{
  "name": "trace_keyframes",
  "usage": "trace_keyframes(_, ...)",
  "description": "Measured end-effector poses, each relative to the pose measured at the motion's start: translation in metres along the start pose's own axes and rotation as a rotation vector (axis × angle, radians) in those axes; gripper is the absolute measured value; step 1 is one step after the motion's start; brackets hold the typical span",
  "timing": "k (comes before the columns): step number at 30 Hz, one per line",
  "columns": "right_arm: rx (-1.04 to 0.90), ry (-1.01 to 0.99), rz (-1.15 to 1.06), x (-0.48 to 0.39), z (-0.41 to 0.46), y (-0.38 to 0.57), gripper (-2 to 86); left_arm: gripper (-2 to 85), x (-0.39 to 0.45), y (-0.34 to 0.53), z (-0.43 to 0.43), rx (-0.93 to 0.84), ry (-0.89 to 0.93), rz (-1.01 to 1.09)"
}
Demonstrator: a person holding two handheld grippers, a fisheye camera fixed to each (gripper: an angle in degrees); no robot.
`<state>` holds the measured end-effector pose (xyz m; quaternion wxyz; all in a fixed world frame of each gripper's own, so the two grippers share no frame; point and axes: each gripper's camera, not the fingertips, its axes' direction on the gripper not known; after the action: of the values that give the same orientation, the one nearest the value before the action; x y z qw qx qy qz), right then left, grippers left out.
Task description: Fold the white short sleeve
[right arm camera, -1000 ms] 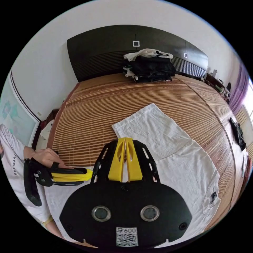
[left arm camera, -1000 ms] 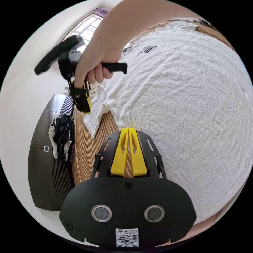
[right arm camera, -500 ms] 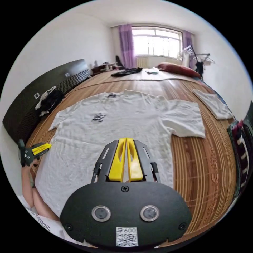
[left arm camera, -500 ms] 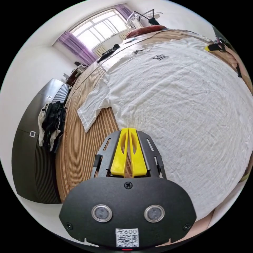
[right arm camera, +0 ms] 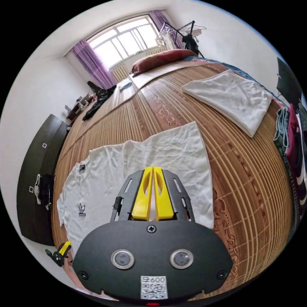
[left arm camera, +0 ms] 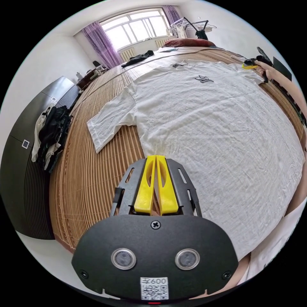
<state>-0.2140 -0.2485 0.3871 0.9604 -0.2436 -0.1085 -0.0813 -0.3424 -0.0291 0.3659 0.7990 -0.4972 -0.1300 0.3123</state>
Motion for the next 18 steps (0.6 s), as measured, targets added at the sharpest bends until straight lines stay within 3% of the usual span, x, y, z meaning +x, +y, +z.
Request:
trace_keyframes(3, -0.045, 0.182, -0.019, 0.017, 0.023, -0.006, -0.9, 0.3, 0.0, -0.001, 0.001, -0.002, -0.009, 0.003)
trace_keyframes(5, -0.025, 0.191, -0.048, 0.031, 0.022, 0.003, -0.9, 0.3, 0.0, 0.0, 0.001, 0.0, -0.013, 0.003)
trace_keyframes(7, 0.111, 0.356, 0.084, 0.052, 0.006, 0.026, -0.9, 0.4, 0.0, 0.001, 0.0, 0.003, -0.012, 0.002)
trace_keyframes(11, 0.194, 0.234, 0.167, 0.079, -0.001, 0.05, -0.9, 0.3, 0.001, 0.001, 0.0, 0.005, -0.017, 0.004)
trace_keyframes(15, 0.295, 0.228, -0.014, 0.071, -0.023, 0.089, -0.8, 0.3, 0.006, 0.002, -0.001, 0.006, -0.038, 0.014)
trace_keyframes(18, 0.147, 0.107, -0.309, 0.049, -0.022, 0.121, -0.8, 0.3, 0.008, 0.002, -0.001, 0.008, -0.043, 0.016)
